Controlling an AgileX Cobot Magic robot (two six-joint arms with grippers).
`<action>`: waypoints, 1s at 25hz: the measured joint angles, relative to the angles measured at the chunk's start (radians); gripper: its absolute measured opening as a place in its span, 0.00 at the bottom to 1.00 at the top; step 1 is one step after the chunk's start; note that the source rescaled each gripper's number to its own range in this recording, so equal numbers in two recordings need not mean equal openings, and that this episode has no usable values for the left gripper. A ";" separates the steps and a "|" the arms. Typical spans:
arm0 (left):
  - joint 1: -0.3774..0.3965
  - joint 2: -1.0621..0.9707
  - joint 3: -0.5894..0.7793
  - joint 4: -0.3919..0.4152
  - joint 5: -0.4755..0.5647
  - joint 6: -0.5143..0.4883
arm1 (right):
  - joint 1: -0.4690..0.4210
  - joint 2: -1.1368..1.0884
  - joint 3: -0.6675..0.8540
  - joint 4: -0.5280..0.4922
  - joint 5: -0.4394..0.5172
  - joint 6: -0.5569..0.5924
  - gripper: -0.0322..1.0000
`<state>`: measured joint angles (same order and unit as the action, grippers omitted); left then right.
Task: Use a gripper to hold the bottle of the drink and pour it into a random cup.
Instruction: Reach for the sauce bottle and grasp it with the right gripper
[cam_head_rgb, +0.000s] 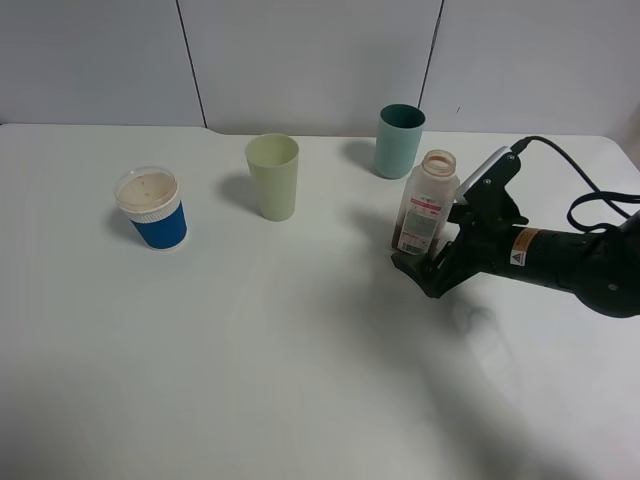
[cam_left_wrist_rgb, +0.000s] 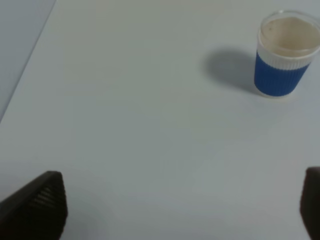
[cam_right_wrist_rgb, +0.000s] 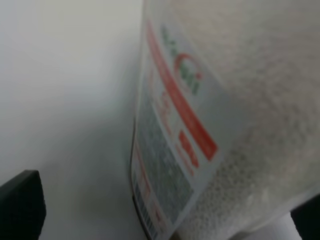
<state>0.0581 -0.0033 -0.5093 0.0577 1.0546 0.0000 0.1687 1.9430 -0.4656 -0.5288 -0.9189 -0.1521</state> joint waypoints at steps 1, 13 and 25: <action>0.000 0.000 0.000 0.000 0.000 0.000 | 0.000 0.000 0.000 0.000 -0.008 -0.012 0.98; 0.000 0.000 0.000 0.000 0.000 0.000 | -0.008 0.001 0.000 0.000 -0.098 -0.081 0.85; 0.000 0.000 0.000 0.000 0.000 0.000 | -0.008 0.001 0.001 0.014 -0.097 -0.039 0.05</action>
<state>0.0581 -0.0033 -0.5093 0.0577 1.0546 0.0000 0.1603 1.9444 -0.4645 -0.5148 -1.0161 -0.1911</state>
